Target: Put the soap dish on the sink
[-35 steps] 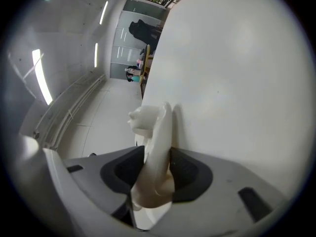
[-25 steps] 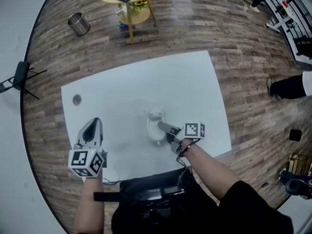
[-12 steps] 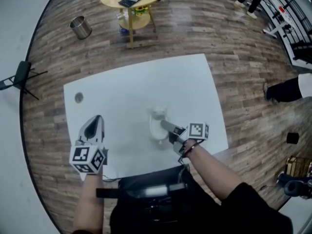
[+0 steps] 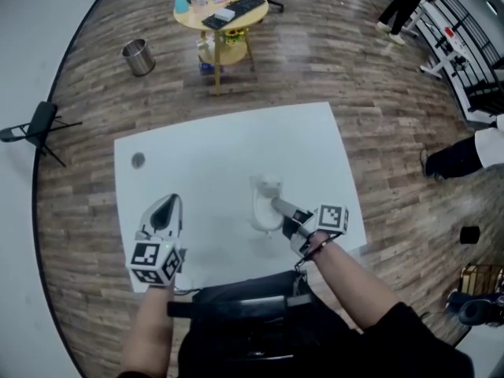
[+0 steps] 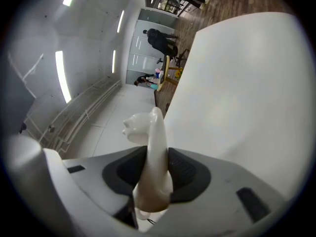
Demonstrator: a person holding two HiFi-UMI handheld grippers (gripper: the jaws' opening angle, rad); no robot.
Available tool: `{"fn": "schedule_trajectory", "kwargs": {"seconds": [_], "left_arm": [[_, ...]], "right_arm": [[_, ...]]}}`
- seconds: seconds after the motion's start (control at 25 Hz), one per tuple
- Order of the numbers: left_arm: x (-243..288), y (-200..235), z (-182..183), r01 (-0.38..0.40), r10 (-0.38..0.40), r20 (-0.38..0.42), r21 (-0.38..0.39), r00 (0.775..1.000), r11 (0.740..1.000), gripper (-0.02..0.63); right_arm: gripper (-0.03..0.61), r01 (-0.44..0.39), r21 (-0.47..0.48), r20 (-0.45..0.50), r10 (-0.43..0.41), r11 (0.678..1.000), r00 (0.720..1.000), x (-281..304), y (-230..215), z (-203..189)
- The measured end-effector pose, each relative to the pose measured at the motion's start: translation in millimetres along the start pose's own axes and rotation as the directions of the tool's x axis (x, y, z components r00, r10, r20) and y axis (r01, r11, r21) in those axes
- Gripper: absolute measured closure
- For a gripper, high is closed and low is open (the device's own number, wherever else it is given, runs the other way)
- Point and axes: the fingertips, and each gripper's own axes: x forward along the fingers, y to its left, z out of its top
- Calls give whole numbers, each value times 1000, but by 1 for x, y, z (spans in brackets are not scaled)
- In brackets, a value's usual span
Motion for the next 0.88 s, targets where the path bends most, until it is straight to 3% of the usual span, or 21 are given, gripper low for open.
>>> {"fn": "schedule_trajectory", "kwargs": {"seconds": [0.48,0.88], "left_arm": [[-23,-21,16,107,-109,33,44,994,993,604],[-26,-30,28,135,-143,89,84,986,987,604]], "right_arm": [[442,-41,-56,91,46,998,995,-31,60,14],[442,-65,-111,145,81,992,986,-64,103,19]]}}
